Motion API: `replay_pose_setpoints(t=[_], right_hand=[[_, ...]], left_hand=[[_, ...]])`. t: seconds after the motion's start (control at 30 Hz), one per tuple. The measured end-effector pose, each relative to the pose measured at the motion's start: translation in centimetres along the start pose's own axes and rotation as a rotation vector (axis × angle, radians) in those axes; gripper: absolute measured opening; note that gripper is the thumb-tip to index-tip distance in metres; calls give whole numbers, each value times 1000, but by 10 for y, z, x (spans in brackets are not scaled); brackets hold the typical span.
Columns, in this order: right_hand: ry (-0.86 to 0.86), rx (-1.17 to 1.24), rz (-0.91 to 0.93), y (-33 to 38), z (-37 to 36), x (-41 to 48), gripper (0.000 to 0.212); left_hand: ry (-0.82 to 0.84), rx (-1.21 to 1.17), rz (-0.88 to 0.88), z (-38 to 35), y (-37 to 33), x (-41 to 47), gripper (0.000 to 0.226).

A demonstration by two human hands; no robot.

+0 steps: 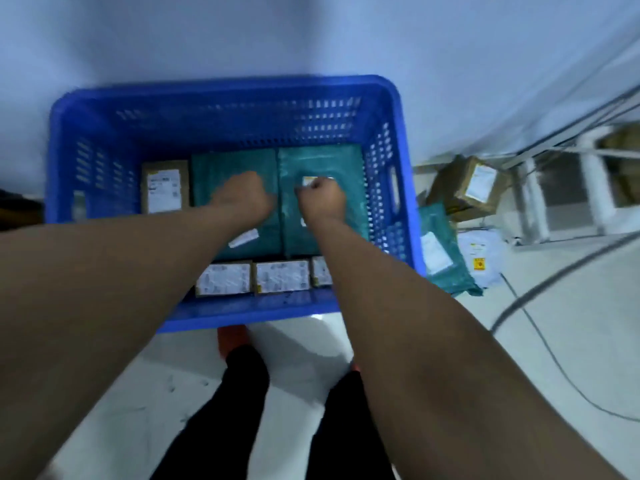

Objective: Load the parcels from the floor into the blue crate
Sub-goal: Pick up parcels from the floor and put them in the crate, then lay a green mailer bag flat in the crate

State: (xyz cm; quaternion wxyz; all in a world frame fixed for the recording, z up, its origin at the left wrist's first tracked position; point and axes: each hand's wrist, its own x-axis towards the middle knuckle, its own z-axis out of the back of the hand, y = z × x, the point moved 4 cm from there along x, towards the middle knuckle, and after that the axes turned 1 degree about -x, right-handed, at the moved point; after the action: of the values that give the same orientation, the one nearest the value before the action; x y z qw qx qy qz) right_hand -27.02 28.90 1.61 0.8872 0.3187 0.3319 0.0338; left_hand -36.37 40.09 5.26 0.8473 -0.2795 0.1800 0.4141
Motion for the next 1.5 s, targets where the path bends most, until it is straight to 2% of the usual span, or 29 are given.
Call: replay_pose_setpoints(t=[0.1, 0.17, 0.27, 0.33, 0.5, 0.63, 0.7, 0.87, 0.97, 1.13, 1.23, 1.4, 1.5], right_hand=[[-75, 106, 44, -11, 63, -2, 23], [-205, 116, 77, -23, 115, -6, 21], [-430, 125, 34, -64, 209, -10, 22], [-515, 86, 6, -98, 262, 0, 21], [-543, -75, -133, -195, 347, 23, 23], [-565, 25, -312, -252, 381, 54, 25], [-538, 71, -366, -266, 396, 73, 20], [-533, 194, -320, -277, 428, 121, 24], [-466, 189, -303, -289, 441, 149, 23], [-318, 90, -290, -317, 486, 212, 24], [-158, 87, -225, -338, 512, 256, 26], [162, 34, -163, -346, 596, 272, 15], [179, 36, -208, -361, 619, 294, 15]], left_hand=[[-5, 12, -62, -7, -81, -15, 33], [-35, -15, -75, -17, -131, -23, 30], [-56, -113, -108, -47, -204, -39, 23], [-68, -201, -129, -70, -244, -44, 24], [-12, -283, -161, -122, -315, -58, 18], [56, -369, -69, -158, -332, -35, 21], [47, -378, -37, -170, -341, -20, 26], [61, -391, -36, -203, -363, 7, 39], [99, -413, 6, -226, -381, 19, 35], [122, -401, 101, -254, -441, 41, 20], [77, -329, 138, -261, -475, 56, 14], [24, -363, 265, -282, -524, 66, 15], [47, -422, 301, -304, -545, 69, 20]])
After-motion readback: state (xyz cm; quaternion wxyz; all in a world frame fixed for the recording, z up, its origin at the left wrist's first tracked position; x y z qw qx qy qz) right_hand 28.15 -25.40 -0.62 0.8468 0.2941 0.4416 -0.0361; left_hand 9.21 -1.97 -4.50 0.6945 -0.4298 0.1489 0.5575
